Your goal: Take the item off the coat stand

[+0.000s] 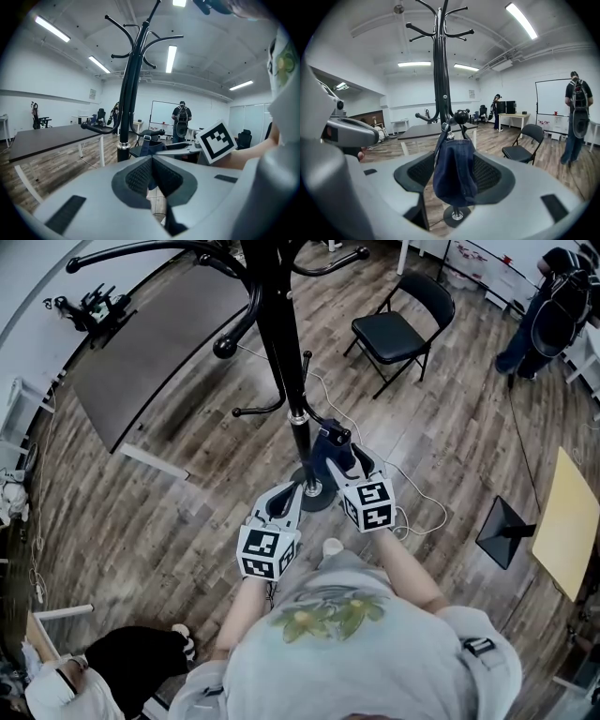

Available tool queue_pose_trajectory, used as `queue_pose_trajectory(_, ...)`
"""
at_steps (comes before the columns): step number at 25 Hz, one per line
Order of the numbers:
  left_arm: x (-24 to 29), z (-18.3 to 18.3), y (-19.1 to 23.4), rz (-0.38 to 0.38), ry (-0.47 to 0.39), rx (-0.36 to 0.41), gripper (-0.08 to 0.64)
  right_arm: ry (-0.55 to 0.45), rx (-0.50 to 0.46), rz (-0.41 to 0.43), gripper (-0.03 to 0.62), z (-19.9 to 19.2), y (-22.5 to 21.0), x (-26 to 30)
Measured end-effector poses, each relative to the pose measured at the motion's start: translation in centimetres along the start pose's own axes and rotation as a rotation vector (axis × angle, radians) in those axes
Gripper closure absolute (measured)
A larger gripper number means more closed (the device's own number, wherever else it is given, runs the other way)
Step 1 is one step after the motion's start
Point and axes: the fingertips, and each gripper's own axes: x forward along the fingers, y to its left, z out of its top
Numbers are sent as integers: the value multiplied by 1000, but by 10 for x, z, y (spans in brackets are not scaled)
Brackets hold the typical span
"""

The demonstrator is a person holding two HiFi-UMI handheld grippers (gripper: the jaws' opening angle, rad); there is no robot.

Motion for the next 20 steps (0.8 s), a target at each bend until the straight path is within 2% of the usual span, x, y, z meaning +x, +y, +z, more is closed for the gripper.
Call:
queue_pose_trajectory(10,-3,-7,8,24,15,-21,545,56,-6,-13,362,-17,-5,11)
queue_pose_trajectory(13,-2,-9,6,19,20,-22,545,68,-22,-18,436,-20,-7,11)
queue_pose_trajectory(15,-2,-11,5,17,24,-22,545,69,-35,-21,552,-20,-8,11)
queue_pose_trajectory(20,-1,-10,5,18,24,-19,545,60,-35,-3,563,-20,-5,10)
